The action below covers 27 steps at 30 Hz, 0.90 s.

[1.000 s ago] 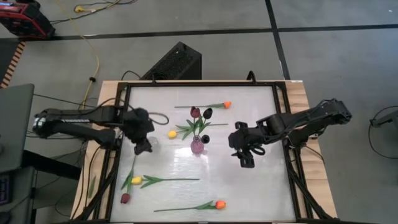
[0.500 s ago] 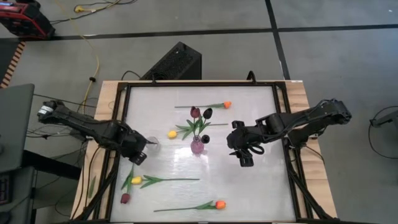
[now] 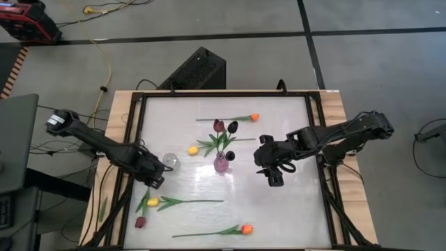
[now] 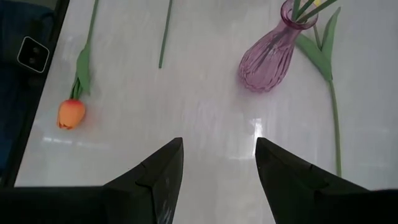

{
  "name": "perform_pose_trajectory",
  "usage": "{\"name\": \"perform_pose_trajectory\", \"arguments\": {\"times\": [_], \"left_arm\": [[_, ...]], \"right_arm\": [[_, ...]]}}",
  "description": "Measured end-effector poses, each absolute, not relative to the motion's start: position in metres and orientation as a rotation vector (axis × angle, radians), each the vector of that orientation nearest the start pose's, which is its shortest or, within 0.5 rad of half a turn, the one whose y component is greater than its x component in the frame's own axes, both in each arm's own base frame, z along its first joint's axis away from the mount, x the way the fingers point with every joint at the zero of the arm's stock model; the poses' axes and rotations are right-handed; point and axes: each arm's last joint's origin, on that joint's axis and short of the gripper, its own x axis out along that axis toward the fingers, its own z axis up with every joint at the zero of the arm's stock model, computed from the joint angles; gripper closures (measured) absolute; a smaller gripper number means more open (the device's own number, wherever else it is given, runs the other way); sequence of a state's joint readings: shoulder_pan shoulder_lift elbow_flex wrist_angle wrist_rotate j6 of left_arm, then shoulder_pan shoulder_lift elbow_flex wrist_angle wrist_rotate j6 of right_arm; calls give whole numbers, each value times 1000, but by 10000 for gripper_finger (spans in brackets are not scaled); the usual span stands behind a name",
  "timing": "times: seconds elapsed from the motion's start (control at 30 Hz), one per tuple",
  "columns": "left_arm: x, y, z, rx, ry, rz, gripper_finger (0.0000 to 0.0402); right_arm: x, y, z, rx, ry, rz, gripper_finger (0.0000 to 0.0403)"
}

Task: Sort flowers into vase by color
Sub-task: Put the red flower into the violet vase

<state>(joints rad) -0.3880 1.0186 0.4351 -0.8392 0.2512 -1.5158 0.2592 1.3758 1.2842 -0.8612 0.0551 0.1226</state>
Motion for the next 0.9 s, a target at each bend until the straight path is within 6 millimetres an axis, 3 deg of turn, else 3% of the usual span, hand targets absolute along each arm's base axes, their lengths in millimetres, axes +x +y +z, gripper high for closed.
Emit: {"name": "perform_pose_trajectory", "arguments": {"times": [0.47, 0.77, 0.9], "left_arm": [[135, -70, 131, -1044, 1613, 604, 272], [134, -69, 133, -1041, 1573, 607, 391], [134, -67, 137, -1011, 1518, 605, 395]], "right_arm": [[266, 69, 321, -35, 947, 131, 176], [265, 72, 321, -39, 948, 142, 176], [265, 71, 321, -38, 948, 142, 176]]}}
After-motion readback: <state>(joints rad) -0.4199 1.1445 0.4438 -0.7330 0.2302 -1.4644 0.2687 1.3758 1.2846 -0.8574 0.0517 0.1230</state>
